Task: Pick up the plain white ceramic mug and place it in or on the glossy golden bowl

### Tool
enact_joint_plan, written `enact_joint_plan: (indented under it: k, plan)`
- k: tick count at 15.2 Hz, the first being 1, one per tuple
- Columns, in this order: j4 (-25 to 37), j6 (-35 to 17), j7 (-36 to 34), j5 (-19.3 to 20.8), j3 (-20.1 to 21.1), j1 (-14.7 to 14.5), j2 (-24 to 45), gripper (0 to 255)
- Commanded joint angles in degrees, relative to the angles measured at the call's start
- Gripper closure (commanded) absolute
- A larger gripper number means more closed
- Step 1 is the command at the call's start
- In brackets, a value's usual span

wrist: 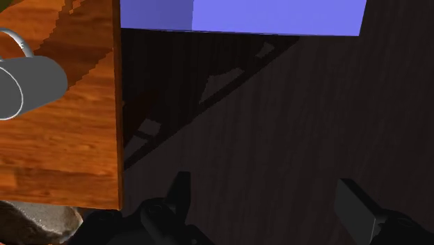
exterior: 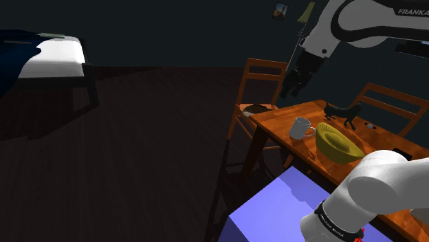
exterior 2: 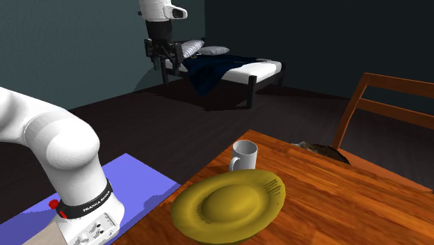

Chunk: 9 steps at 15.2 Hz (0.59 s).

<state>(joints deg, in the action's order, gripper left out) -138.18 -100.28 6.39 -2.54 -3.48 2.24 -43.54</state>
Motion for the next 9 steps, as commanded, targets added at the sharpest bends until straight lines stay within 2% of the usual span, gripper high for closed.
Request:
enact_joint_plan:
  k: [1,9]
  plan:
    - [-1.76,-1.36,2.81,1.67,-2.26,0.99,0.23,0]
    - [-3.54,-7.14,13.05,7.67,-11.03,4.57,6.25,0]
